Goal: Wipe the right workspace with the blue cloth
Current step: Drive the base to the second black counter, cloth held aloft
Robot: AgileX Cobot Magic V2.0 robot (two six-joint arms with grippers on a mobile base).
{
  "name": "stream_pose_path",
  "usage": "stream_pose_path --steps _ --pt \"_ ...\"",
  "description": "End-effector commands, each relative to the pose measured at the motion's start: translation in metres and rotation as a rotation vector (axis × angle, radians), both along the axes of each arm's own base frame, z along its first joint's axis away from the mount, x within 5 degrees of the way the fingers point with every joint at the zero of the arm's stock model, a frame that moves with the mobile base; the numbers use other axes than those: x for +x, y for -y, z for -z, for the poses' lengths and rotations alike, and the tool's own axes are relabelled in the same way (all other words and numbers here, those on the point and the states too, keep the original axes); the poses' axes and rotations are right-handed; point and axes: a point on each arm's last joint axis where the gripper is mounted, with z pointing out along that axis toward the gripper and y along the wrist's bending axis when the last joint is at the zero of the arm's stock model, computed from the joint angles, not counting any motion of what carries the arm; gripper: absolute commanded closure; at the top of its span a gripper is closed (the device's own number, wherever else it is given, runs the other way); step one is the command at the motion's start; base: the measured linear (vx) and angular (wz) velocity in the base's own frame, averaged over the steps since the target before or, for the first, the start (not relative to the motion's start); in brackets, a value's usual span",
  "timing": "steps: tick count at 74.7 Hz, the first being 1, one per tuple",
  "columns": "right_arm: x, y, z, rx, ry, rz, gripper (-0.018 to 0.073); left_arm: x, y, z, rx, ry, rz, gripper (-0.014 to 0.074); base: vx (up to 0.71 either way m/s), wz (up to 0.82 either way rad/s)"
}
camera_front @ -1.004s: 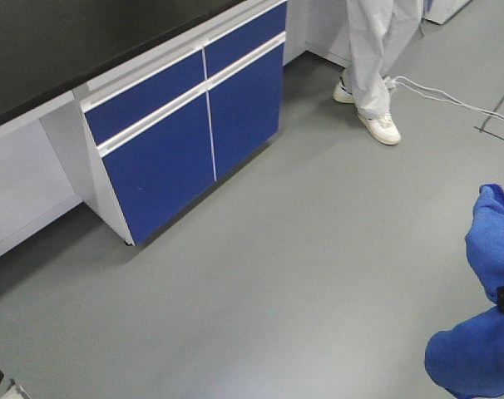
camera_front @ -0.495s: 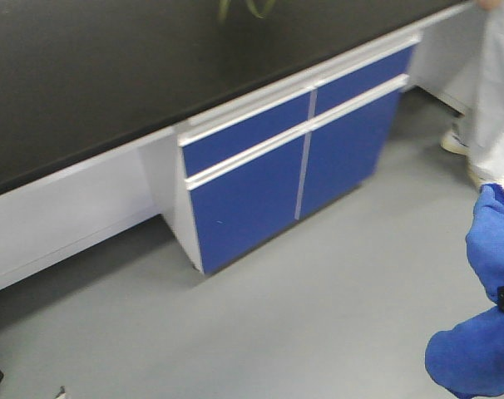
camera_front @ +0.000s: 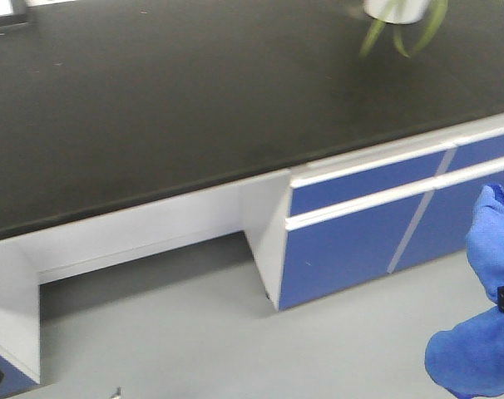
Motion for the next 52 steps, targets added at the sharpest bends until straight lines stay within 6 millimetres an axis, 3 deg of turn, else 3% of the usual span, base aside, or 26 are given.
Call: stream_pose_path --steps 1,52 --pt "0.0046 -0.0008 -0.0112 0.019 0.073 0.008 0.056 0.0001 -0.0004 -0.0157 -0.026 0.103 -0.003 0.0603 0.24 0.44" --pt "0.0046 -0.0008 -0.0112 0.019 0.074 0.008 0.056 0.0001 -0.0004 -0.0157 -0.026 0.103 -0.003 0.0603 0.23 0.41"
